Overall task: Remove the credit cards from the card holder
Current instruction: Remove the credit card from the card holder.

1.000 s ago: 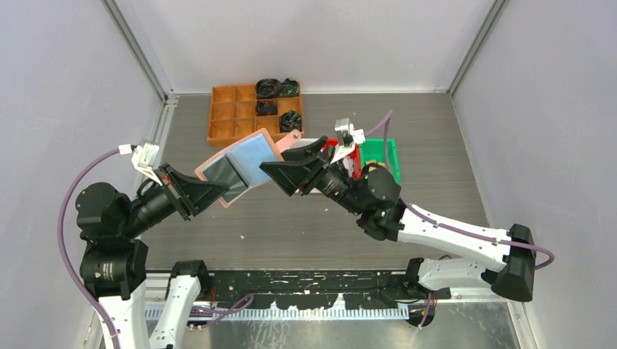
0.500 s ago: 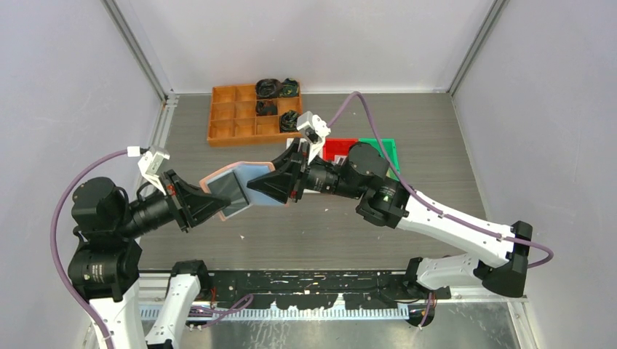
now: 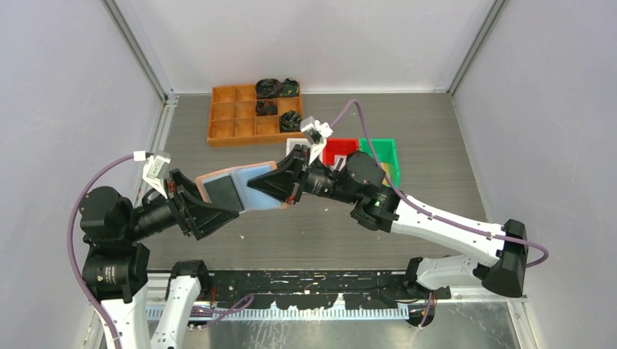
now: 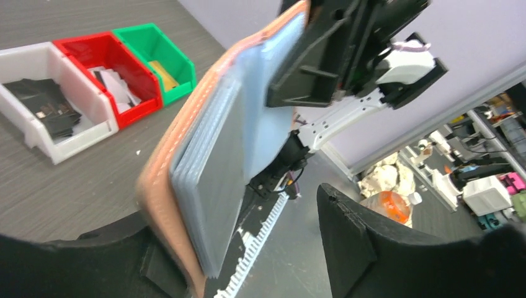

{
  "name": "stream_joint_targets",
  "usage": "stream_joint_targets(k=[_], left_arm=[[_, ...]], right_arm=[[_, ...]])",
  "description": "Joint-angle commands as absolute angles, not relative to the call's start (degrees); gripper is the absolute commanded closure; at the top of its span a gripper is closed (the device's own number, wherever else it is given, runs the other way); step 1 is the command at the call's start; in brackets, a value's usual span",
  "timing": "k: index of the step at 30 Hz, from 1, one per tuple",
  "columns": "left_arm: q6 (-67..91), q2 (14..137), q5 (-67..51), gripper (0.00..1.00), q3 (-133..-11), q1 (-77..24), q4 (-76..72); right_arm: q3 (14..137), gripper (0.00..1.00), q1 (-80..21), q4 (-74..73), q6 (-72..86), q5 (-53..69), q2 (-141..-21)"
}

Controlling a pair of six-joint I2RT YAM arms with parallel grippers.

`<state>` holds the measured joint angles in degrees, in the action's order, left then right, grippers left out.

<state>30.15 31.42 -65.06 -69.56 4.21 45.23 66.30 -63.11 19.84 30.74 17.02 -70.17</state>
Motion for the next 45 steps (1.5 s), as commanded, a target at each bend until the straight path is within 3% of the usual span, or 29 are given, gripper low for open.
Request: stream_joint_targets(k=[1,9,14,18,21,25,28,31,38,45], left_arm=[[42.8,29.2,-68.6,0.34,-67.2,4.3,29.3],[51.4,28.7,-68.9,0.46,-64.4,4.3,20.5],[51.4,28.9,-66.6,0.71,-64.4,4.3,21.5],[51.1,28.9,-64.1,0.78,-65.2,4.3,21.7],[53.0,29.3,-63.9,0.77,-65.6,4.3,20.2],[57.4,29.6,-64.7,0.51,-64.6,4.3,15.9],[59.0,30.1,-64.6,0.47,-64.6,4.3,14.3],[59.9,30.7,-64.3,0.49,-64.8,4.3,13.0],[61.6,31.4,-63.9,0.69,-64.7,4.3,9.0],[60.3,31.5,-62.8,0.73,-64.8,4.3,10.4]], right_arm=[[59.2,0.99,-62.5,46.0,42.6,10.2,-66.4],[54.1,0.99,-62.5,57.5,48.3,6.4,-66.5],[52.3,0.99,-62.7,60.6,49.9,5.2,-66.9],[51.3,0.99,-63.2,61.6,50.6,4.3,-67.3],[51.2,0.99,-63.7,62.3,50.8,4.3,-68.2],[51.6,0.99,-64.0,63.5,51.3,4.5,-69.4],[51.8,0.99,-64.2,64.0,51.7,4.6,-70.0],[51.9,0.99,-64.3,64.3,52.0,4.7,-70.5],[52.0,0.99,-64.7,64.7,52.9,5.2,-71.9],[52.5,0.99,-65.1,65.3,53.4,5.9,-72.8]])
